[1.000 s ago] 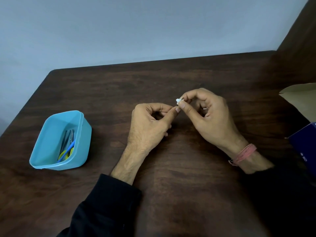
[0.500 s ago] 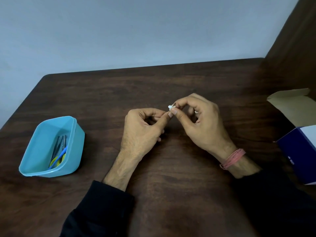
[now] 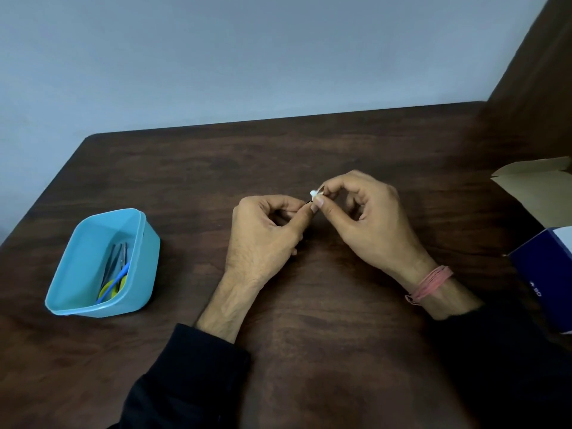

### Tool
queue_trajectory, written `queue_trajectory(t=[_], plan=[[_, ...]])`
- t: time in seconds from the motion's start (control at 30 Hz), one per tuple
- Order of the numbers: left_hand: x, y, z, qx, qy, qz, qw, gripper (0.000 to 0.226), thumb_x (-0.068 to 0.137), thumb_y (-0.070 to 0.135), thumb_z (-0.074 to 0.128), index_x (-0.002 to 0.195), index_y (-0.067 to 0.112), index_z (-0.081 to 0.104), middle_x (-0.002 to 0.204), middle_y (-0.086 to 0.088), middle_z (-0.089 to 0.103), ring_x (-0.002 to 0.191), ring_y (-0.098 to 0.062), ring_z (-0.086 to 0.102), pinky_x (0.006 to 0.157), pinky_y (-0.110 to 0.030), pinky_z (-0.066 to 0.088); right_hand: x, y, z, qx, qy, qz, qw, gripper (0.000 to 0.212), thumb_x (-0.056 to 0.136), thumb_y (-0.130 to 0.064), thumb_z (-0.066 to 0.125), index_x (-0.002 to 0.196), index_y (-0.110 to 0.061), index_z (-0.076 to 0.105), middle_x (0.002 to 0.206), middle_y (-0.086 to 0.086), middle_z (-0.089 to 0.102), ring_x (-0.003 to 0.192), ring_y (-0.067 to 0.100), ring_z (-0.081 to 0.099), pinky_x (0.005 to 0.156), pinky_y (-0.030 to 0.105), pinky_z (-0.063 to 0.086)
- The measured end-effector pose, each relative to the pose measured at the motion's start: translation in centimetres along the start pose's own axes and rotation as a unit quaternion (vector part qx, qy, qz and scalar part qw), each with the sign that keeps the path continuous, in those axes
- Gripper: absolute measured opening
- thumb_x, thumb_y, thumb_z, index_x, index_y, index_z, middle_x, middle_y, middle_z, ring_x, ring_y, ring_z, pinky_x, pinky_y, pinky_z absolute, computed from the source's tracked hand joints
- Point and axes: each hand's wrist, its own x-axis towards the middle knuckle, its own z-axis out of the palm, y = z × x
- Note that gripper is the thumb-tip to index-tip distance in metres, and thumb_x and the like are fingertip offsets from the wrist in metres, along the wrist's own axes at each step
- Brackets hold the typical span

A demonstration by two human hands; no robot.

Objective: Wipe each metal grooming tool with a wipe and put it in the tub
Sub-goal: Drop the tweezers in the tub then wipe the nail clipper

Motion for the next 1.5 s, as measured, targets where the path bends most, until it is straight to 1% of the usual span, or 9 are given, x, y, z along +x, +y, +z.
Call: queue_trajectory(t=[0.13, 0.27, 0.5, 0.63, 0.8, 0.87, 1.0, 1.07, 1.5], plan=[[0.0, 0.0, 0.2, 0.001, 0.007, 0.007, 1.0, 0.018, 0.096, 0.042, 0.088, 0.092, 0.024, 0.088, 0.078, 0.001, 0.081, 0.062, -0.018, 0.076, 0.049, -0.032, 0.059, 0.2, 0.5, 0.2, 0.012, -0.017, 0.016, 1.0, 0.004, 0.104, -0.024, 0.078, 0.1, -0.024, 0.08, 0.101, -0.008, 0.073, 0.062, 0.024, 0.062, 0.06, 0.045, 0.055], [-0.1, 0.2, 0.1, -0.018, -0.006, 0.021, 1.0, 0.014, 0.101, 0.038, 0.083, 0.101, 0.025, 0.088, 0.088, 0.003, 0.083, 0.063, -0.014, 0.075, 0.048, -0.03, 0.057, 0.1, 0.3, 0.2, 0.013, 0.032, -0.007, 0.999, 0.002, 0.103, -0.021, 0.08, 0.1, -0.021, 0.079, 0.101, -0.008, 0.073, 0.063, 0.023, 0.061, 0.058, 0.045, 0.053], [0.1, 0.2, 0.1, -0.059, -0.04, 0.025, 0.997, 0.015, 0.11, 0.026, 0.072, 0.117, 0.022, 0.085, 0.097, 0.003, 0.083, 0.065, -0.012, 0.071, 0.051, -0.029, 0.055, 0.4, 0.7, 0.4, 0.076, 0.078, 0.062, 0.992, 0.006, 0.103, -0.02, 0.08, 0.1, -0.015, 0.08, 0.102, -0.005, 0.079, 0.06, 0.006, 0.059, 0.06, 0.014, 0.042], [0.0, 0.4, -0.2, -0.095, -0.062, 0.018, 0.993, 0.02, 0.112, 0.021, 0.068, 0.125, 0.019, 0.083, 0.103, 0.001, 0.084, 0.066, -0.013, 0.071, 0.053, -0.027, 0.056, 0.5, 0.5, 0.0, 0.143, 0.066, 0.084, 0.984, 0.005, 0.103, -0.022, 0.081, 0.101, -0.018, 0.08, 0.087, -0.016, 0.075, 0.059, 0.003, 0.059, 0.058, 0.015, 0.044], [0.3, 0.0, -0.3, -0.118, 0.006, 0.005, 0.993, 0.017, 0.111, 0.021, 0.07, 0.123, 0.019, 0.083, 0.106, 0.003, 0.086, 0.061, -0.013, 0.068, 0.046, -0.027, 0.055, 0.1, 0.0, 0.1, 0.106, 0.029, 0.059, 0.992, 0.008, 0.094, -0.026, 0.091, 0.094, -0.02, 0.086, 0.064, -0.014, 0.07, 0.048, 0.011, 0.052, 0.049, 0.027, 0.04], [0.3, -0.2, -0.3, -0.108, 0.001, 0.006, 0.994, 0.018, 0.11, 0.022, 0.072, 0.124, 0.018, 0.083, 0.104, 0.001, 0.086, 0.061, -0.012, 0.069, 0.048, -0.026, 0.056, -0.1, -0.4, 0.2, 0.089, 0.012, 0.046, 0.995, 0.008, 0.091, -0.027, 0.093, 0.093, -0.023, 0.087, 0.069, -0.012, 0.074, 0.05, 0.022, 0.062, 0.048, 0.034, 0.045], [0.4, -0.4, 0.0, -0.08, -0.018, 0.015, 0.996, 0.018, 0.11, 0.019, 0.072, 0.125, 0.019, 0.083, 0.101, 0.002, 0.086, 0.062, -0.01, 0.071, 0.049, -0.025, 0.055, 0.0, -0.6, 0.1, 0.104, 0.007, 0.077, 0.992, 0.008, 0.092, -0.027, 0.092, 0.095, -0.023, 0.085, 0.081, -0.008, 0.081, 0.064, 0.017, 0.078, 0.048, 0.028, 0.056], [0.4, -0.4, 0.0, -0.075, -0.025, 0.013, 0.997, 0.018, 0.11, 0.019, 0.072, 0.123, 0.02, 0.084, 0.101, 0.004, 0.086, 0.063, -0.009, 0.071, 0.05, -0.026, 0.055, -0.1, -0.5, 0.1, 0.109, 0.01, 0.093, 0.99, 0.008, 0.092, -0.026, 0.091, 0.095, -0.021, 0.084, 0.078, -0.004, 0.082, 0.066, 0.019, 0.08, 0.044, 0.033, 0.057], [0.1, 0.0, 0.2, -0.057, -0.042, 0.014, 0.997, 0.016, 0.109, 0.023, 0.074, 0.12, 0.025, 0.086, 0.1, 0.008, 0.086, 0.059, -0.01, 0.07, 0.051, -0.028, 0.055, -0.2, -0.7, -0.2, 0.122, 0.056, 0.098, 0.986, 0.017, 0.09, -0.017, 0.093, 0.099, -0.011, 0.08, 0.092, 0.0, 0.084, 0.071, 0.013, 0.082, 0.045, 0.019, 0.053]])
